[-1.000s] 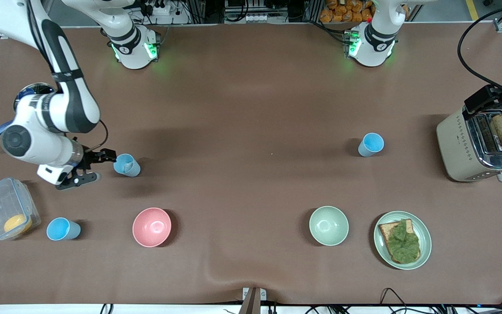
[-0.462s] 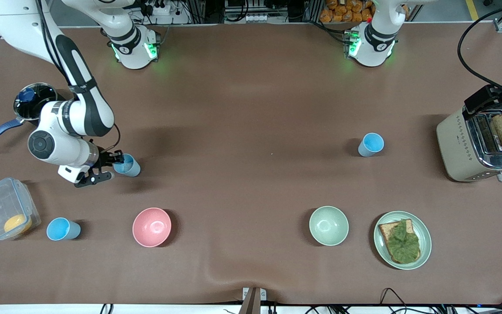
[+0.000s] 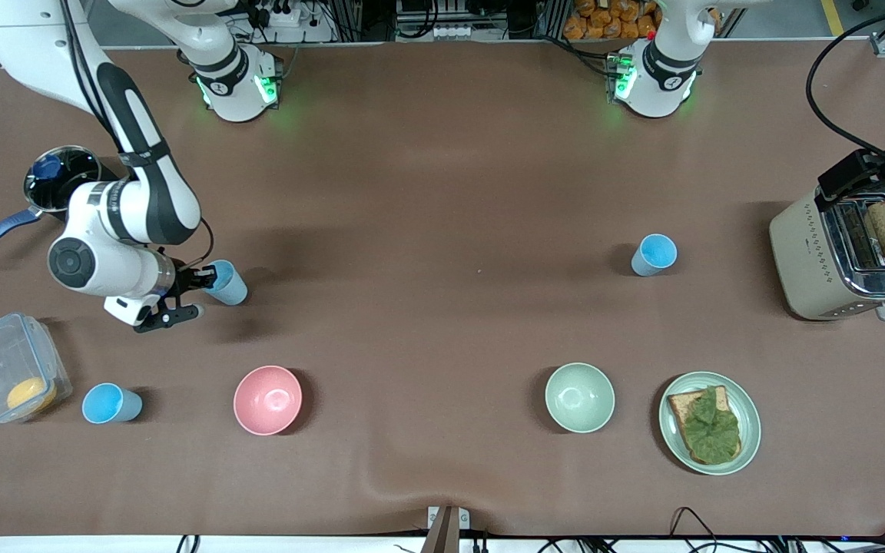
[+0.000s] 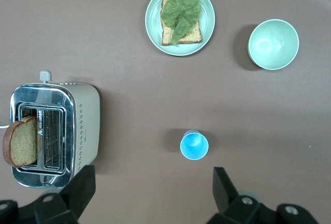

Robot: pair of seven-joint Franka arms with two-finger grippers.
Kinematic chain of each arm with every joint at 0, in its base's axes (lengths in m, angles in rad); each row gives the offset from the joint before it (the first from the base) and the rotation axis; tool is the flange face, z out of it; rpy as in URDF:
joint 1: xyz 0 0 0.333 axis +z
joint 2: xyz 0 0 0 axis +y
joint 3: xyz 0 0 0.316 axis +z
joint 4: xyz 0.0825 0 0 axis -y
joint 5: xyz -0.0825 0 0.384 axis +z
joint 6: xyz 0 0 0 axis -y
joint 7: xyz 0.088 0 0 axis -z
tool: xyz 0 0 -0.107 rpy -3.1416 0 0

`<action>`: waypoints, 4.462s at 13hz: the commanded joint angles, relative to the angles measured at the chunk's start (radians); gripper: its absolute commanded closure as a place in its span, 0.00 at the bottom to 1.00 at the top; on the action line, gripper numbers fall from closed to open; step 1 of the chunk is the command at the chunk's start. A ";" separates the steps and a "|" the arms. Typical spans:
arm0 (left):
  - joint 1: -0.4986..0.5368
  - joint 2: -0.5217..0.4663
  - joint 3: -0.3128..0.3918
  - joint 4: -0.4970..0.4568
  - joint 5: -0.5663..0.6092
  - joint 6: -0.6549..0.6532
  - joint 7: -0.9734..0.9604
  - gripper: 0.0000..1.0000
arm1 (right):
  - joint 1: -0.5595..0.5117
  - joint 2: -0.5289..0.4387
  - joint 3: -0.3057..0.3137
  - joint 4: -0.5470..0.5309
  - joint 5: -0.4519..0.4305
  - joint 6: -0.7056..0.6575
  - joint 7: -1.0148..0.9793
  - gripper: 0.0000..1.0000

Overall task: Stack blue cups with both arms
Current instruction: 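Close the right gripper around the blue cup's body, then carry the blue cup to the table center and set it down, then open the right gripper and withdraw while the left gripper reaches out, then lower the left gripper onto the blue cup by the toaster and grasp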

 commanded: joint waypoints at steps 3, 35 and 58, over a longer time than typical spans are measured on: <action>0.006 0.000 -0.002 0.007 -0.010 0.002 0.019 0.00 | 0.096 -0.006 0.001 0.139 0.177 -0.179 0.068 1.00; -0.013 0.107 -0.012 0.002 -0.079 0.016 0.017 0.00 | 0.290 -0.017 -0.091 0.665 0.182 -0.672 0.699 0.00; -0.045 0.109 -0.178 -0.801 -0.137 0.738 -0.093 0.00 | -0.040 -0.394 0.001 0.418 -0.130 -0.600 0.060 0.00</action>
